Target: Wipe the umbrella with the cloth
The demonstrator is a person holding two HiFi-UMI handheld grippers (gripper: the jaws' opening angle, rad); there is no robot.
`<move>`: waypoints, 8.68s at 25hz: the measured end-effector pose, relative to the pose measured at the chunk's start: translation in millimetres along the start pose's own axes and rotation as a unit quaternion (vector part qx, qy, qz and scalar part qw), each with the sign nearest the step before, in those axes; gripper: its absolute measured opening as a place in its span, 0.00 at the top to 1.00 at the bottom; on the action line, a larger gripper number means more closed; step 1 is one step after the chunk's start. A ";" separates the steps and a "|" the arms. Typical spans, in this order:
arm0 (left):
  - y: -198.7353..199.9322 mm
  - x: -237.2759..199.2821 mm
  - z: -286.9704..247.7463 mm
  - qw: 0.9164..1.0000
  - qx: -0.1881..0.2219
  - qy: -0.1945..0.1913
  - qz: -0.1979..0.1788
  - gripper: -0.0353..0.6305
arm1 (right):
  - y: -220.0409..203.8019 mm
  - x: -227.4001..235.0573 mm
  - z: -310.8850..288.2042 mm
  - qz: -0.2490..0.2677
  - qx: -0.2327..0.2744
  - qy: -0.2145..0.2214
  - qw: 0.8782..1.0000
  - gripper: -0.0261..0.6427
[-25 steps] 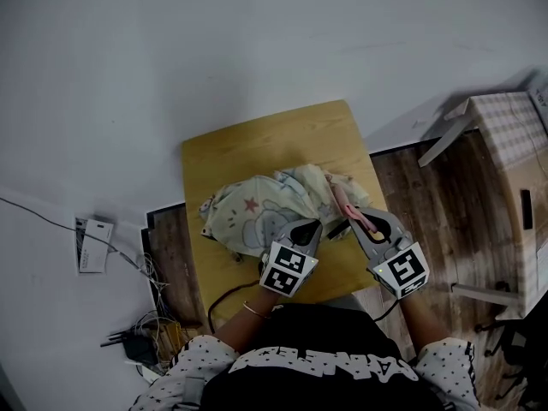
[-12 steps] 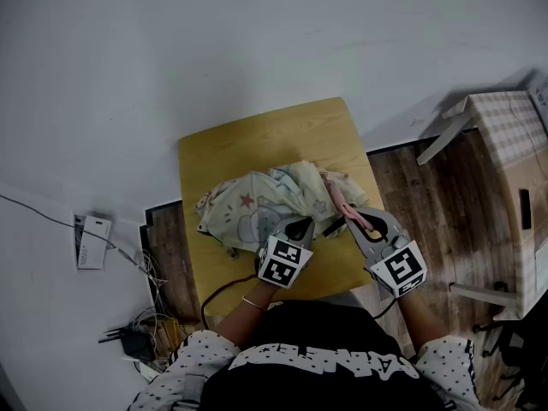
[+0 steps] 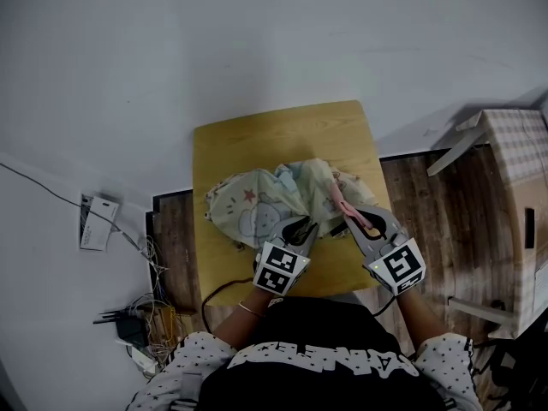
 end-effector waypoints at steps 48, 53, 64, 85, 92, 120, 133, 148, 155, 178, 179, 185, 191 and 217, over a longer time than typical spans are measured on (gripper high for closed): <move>-79.9 -163.1 177.0 0.974 0.045 0.189 0.114 0.82 | 74.3 -138.4 -108.4 0.045 0.050 0.104 0.992 0.91; -97.1 -194.5 176.8 0.979 0.028 0.156 0.126 0.78 | 71.8 -160.1 -130.9 0.039 0.035 0.092 0.994 0.91; -111.8 -232.4 129.6 0.990 -0.023 0.058 0.123 0.65 | 57.5 -162.2 -146.4 0.016 0.000 0.019 1.000 0.91; -83.7 -207.0 138.6 0.994 0.013 0.041 0.097 0.94 | 59.1 -150.2 -171.6 0.021 -0.011 0.033 0.999 0.91; -62.6 -187.3 151.1 0.993 0.036 0.050 0.100 0.94 | 59.3 -136.8 -203.7 0.047 -0.018 0.043 0.998 0.91; -50.1 -169.4 175.9 0.987 0.056 0.095 0.116 0.94 | 1.8 -197.6 -205.3 0.080 -0.092 0.207 0.971 0.91; -48.9 -168.7 177.0 0.986 0.058 0.098 0.118 0.94 | -14.6 -225.2 -185.9 0.072 -0.116 0.250 0.959 0.91; -45.4 -170.2 174.4 0.987 0.059 0.095 0.114 0.94 | -30.6 -261.4 -164.7 0.073 -0.140 0.330 0.931 0.91; -46.1 -172.4 173.9 0.987 0.059 0.096 0.116 0.94 | -33.5 -272.9 -154.2 0.083 -0.145 0.356 0.919 0.91; -48.0 -178.4 173.8 0.986 0.056 0.095 0.124 0.94 | 65.8 -127.1 -190.3 0.145 -0.004 0.065 0.987 0.91; -48.1 -178.6 173.9 0.986 0.056 0.095 0.125 0.94 | 66.1 -122.9 -193.2 0.160 -0.007 0.052 0.986 0.91; -43.1 -178.1 177.5 0.985 0.062 0.097 0.129 0.94 | 38.9 -117.4 -209.6 0.214 -0.061 0.053 0.973 0.91; -41.8 -179.6 177.8 0.984 0.063 0.100 0.133 0.94 | 16.9 -125.5 -210.8 0.212 -0.093 0.085 0.969 0.91; -42.2 -177.4 178.8 0.985 0.062 0.097 0.126 0.94 | -31.9 -184.4 -183.9 0.397 -0.153 0.183 0.886 0.91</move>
Point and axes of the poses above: the fingertips, and each gripper's own axes: z backward along the fingers, x to its right, y out of its top, the point moved 2 cm from there along z, backward along the fingers
